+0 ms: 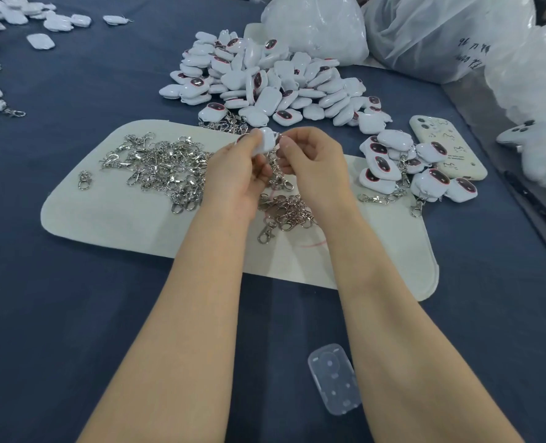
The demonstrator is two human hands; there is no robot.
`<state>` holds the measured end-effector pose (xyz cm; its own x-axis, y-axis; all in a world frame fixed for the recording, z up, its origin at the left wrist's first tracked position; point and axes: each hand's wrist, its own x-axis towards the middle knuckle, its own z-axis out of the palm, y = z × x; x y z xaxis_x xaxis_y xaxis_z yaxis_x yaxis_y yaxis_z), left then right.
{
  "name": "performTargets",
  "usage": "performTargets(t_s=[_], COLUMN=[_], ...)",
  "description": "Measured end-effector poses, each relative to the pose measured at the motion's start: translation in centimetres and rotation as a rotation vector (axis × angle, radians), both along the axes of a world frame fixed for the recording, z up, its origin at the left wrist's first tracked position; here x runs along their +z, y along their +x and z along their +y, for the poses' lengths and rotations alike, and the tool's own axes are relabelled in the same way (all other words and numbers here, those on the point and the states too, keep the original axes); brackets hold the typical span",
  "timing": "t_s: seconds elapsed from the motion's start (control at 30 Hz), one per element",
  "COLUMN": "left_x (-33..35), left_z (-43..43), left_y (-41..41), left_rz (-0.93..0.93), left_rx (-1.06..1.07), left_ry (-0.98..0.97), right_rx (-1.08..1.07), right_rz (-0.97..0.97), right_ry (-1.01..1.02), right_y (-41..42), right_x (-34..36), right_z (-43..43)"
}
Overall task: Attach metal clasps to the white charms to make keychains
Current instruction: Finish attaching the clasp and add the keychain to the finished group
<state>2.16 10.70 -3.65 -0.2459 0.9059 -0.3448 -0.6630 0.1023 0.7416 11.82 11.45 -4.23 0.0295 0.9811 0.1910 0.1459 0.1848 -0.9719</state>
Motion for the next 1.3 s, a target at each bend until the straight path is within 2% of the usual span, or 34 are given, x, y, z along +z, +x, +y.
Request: performTargets(t_s=[0.13,0.2,0.3,0.43,0.6,0.67,0.8,0.9,0.97,1.07,1.13,1.2,1.27,1.3], left_x=[0.0,-0.2,-0.4,-0.3,-0.5,-0.5,-0.6,-0.4,-0.3,-0.3,-0.4,-0.4,-0.4,-0.5], left_z=[-0.1,0.1,0.2,0.0,0.0,0.0,-0.1,0.0,-0.1,-0.4,-0.3,0.0,0.1,0.1], left_y=[-0.1,-0.2,0.1,0.3,0.4,0.4,0.9,1.1,0.9,1.0,0.9,0.7,0.7,0.7], left_rz=[-0.01,0.131,0.439,0.602,0.604,0.588,0.666,0.634,0.531,0.462,0.441,0.425,0.41,0.393], left_rx=[-0.031,-0.011,0.026,0.039,0.043,0.015,-0.089,-0.012,0.032,0.067,0.111,0.159,0.199,0.218], left_ry=[-0.006,0.012,0.082,0.202,0.134,0.082,0.117,0.121,0.11,0.094,0.082,0.077,0.075,0.073], right_rx=[-0.015,0.012,0.045,0.067,-0.041,-0.083,0.019,0.046,-0.097,-0.48,-0.637,-0.736,-0.748,-0.69], right_rz=[-0.055,-0.095,-0.208,-0.311,-0.198,-0.212,-0.24,-0.213,-0.028,0.234,0.201,0.021,-0.139,-0.176], right_ry=[0.013,0.009,-0.001,0.009,-0.04,-0.033,-0.037,-0.09,-0.133,-0.092,0.016,0.138,0.255,0.292], right_y=[0.0,0.4,1.3,1.7,1.5,1.5,1.3,1.4,1.7,2.9,3.7,3.9,2.9,2.0], right_x=[0.0,0.3,0.6,0.6,0.2,0.1,0.2,0.5,0.6,0.9,1.1,1.3,1.3,1.3], right_z=[0.0,0.0,0.1,0.1,0.4,0.6,0.3,0.2,0.6,1.1,1.0,0.6,0.1,0.0])
